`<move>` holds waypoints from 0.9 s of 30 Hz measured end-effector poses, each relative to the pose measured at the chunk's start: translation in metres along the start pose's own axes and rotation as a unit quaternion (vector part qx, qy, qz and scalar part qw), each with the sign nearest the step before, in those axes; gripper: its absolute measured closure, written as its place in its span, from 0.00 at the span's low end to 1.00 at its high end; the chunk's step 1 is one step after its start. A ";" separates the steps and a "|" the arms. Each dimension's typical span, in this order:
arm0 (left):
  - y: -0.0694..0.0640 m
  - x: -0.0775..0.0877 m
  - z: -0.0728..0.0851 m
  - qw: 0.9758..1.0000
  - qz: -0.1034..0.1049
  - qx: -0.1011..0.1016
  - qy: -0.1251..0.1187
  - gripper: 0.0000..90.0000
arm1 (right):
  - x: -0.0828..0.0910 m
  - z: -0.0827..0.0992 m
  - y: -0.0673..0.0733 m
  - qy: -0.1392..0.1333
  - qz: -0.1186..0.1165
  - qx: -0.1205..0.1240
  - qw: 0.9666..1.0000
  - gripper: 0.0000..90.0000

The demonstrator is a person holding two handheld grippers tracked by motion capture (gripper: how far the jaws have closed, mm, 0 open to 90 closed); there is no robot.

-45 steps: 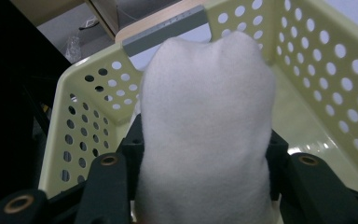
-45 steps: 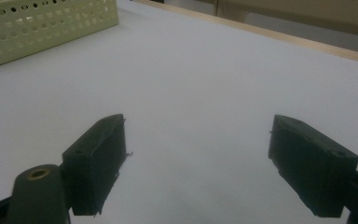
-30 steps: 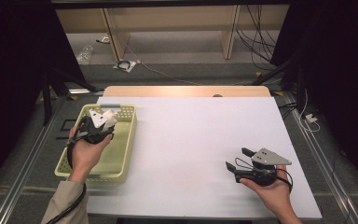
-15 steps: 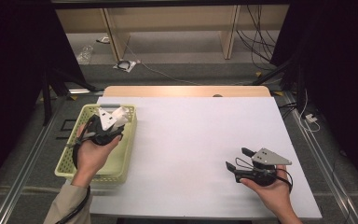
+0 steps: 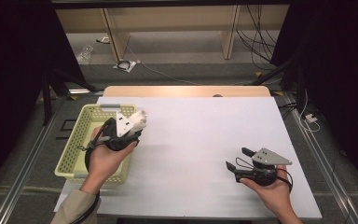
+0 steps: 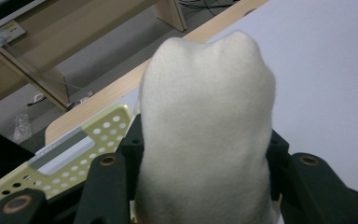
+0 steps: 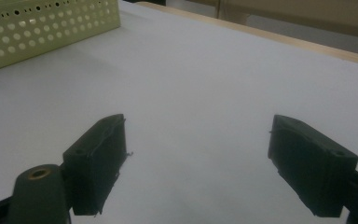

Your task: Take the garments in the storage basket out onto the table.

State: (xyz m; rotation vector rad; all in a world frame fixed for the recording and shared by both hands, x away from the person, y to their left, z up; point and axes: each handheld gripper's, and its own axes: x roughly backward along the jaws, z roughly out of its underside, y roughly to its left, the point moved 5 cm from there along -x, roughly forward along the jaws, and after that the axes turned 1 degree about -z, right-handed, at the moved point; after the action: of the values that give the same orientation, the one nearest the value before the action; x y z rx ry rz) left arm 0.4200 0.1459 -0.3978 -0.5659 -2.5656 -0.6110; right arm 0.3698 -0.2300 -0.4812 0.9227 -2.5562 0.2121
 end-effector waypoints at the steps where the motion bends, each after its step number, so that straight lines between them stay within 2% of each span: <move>1: -0.005 0.000 -0.002 1.000 0.007 -0.003 -0.001 0.57 | 0.000 0.000 0.000 0.002 0.001 0.000 1.000 0.22; 5: -0.019 0.000 -0.006 1.000 0.022 -0.015 -0.004 0.57 | 0.000 0.000 0.000 0.000 0.001 0.000 1.000 0.22; 12: -0.036 -0.002 -0.009 0.999 0.045 -0.025 -0.007 0.56 | 0.001 0.000 0.000 0.001 0.001 -0.002 1.000 0.22; 27: -0.058 -0.006 -0.012 0.997 0.068 -0.041 -0.006 0.56 | 0.000 0.000 0.000 -0.003 -0.001 -0.003 1.000 0.22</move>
State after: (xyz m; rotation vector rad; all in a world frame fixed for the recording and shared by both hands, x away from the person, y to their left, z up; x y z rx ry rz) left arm 0.4010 0.0908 -0.4097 -0.7673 -2.4981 -0.6703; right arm 0.3700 -0.2300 -0.4809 0.9243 -2.5597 0.2005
